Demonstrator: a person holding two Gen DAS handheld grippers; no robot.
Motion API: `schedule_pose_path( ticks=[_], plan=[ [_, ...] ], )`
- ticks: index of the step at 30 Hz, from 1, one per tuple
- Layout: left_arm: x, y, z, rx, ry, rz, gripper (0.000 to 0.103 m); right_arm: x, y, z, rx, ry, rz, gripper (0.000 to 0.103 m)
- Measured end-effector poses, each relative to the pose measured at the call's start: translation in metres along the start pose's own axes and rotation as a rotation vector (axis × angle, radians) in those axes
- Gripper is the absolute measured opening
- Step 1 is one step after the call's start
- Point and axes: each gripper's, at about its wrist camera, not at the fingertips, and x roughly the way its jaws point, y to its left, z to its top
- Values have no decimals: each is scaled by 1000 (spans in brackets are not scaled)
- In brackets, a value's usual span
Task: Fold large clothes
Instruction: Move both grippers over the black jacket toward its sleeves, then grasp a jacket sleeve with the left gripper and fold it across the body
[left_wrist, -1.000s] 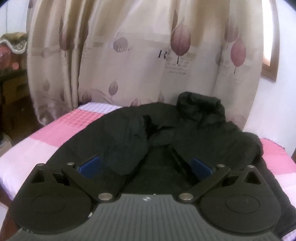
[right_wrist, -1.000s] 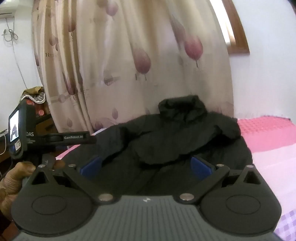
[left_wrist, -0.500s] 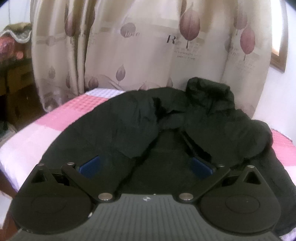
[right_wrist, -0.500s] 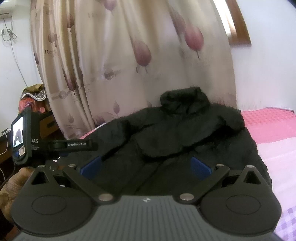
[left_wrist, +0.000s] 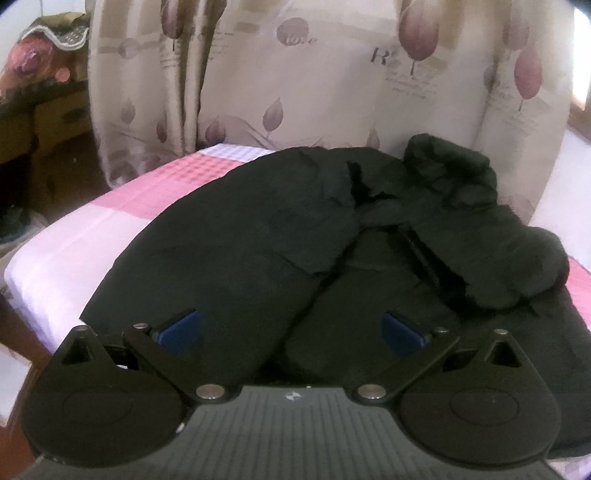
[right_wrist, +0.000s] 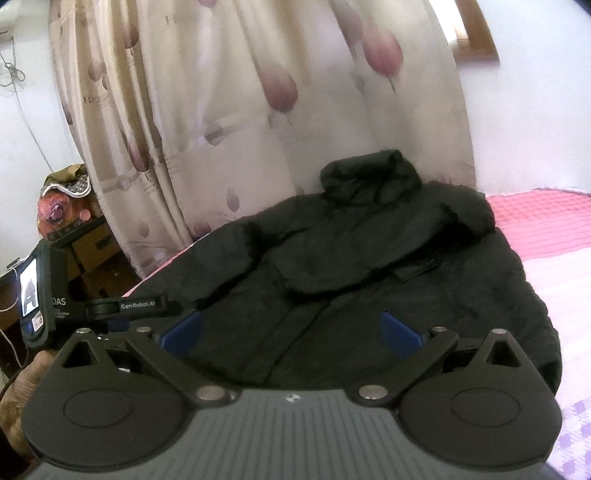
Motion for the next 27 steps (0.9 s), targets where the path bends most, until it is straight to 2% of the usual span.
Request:
schedule_pose_path(
  ticks=[8, 15, 21, 27],
  plan=[
    [5, 8, -6, -26, 30, -6, 103, 6, 1, -1, 4, 25, 6, 103],
    [-8, 51, -22, -178, 62, -118, 100, 7, -1, -1, 10, 36, -4, 103],
    [-11, 88, -32, -241, 80, -117, 98, 14, -2, -3, 27, 59, 4, 103],
    [1, 108, -35, -303, 106, -103, 95, 17, 0, -5, 21, 71, 15, 103]
  ],
)
